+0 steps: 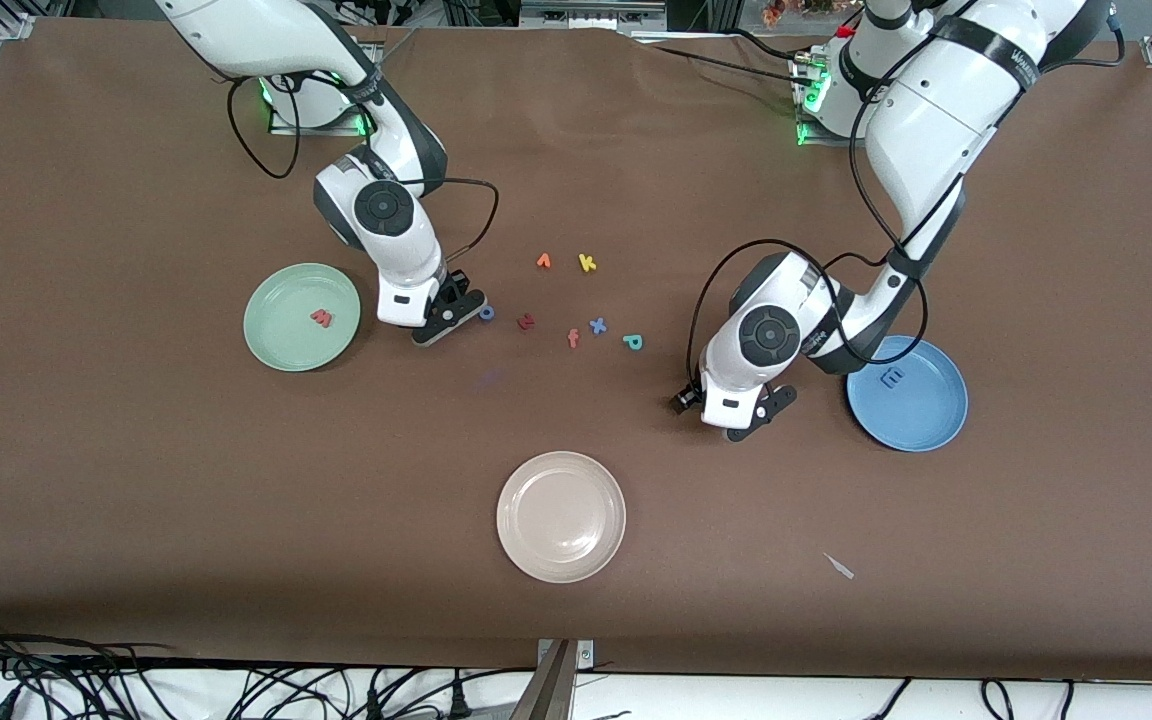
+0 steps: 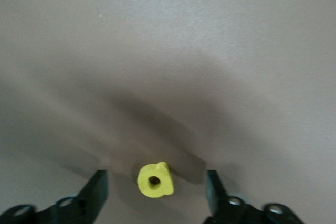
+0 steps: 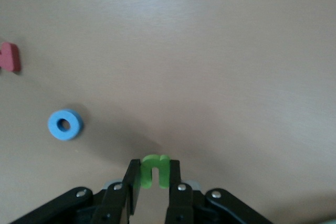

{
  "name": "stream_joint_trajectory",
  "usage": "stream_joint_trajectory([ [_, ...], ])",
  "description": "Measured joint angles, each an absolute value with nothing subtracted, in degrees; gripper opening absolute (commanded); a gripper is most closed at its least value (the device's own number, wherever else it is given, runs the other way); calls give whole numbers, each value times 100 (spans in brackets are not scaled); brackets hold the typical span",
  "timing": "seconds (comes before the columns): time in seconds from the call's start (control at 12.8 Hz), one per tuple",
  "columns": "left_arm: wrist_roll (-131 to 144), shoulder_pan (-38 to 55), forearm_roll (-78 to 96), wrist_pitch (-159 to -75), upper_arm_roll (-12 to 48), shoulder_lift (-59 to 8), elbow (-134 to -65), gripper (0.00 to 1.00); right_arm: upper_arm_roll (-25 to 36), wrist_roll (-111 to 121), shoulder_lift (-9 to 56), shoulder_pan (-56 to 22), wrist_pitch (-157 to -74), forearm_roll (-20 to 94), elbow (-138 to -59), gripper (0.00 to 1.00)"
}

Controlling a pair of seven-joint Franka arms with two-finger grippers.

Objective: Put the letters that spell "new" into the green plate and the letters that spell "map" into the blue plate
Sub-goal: 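Grasp the green u and yellow a with the right and left grippers, then place the u on the green plate and the a on the blue plate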

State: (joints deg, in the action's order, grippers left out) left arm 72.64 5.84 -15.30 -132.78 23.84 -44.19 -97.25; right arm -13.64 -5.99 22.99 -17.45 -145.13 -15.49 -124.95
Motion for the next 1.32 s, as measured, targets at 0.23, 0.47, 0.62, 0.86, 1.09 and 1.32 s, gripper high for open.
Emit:
stream_joint_trajectory([
  [0.23, 7359, 602, -1566, -13348, 2390, -4405, -9782, 58, -928, -360, 1692, -1735, -13595, -1549, -12453, 2],
  [0.47, 7403, 604, -1567, -13354, 2392, -4392, -9783, 47, -253, 311, 1279, -1722, -13053, -1549, -12614, 2],
  [0.62, 7404, 610, -1578, -13357, 2394, -4386, -9783, 36, 206, 727, 1106, -1715, -13107, -1547, -12964, 2],
  [0.86, 7404, 611, -1586, -13353, 2396, -4364, -9785, 20, 690, 962, 1051, -1706, -13919, -1547, -13700, 6],
  [1.09, 7400, 613, -1597, -13345, 2397, -4352, -9789, 12, 1074, 965, 1055, -1708, -14784, -1546, -14409, 99],
  [1.32, 7290, 601, -1640, -13126, 2385, -4315, -9781, 10, 1150, 941, 1004, -1716, -14859, -1546, -14498, 99],
])
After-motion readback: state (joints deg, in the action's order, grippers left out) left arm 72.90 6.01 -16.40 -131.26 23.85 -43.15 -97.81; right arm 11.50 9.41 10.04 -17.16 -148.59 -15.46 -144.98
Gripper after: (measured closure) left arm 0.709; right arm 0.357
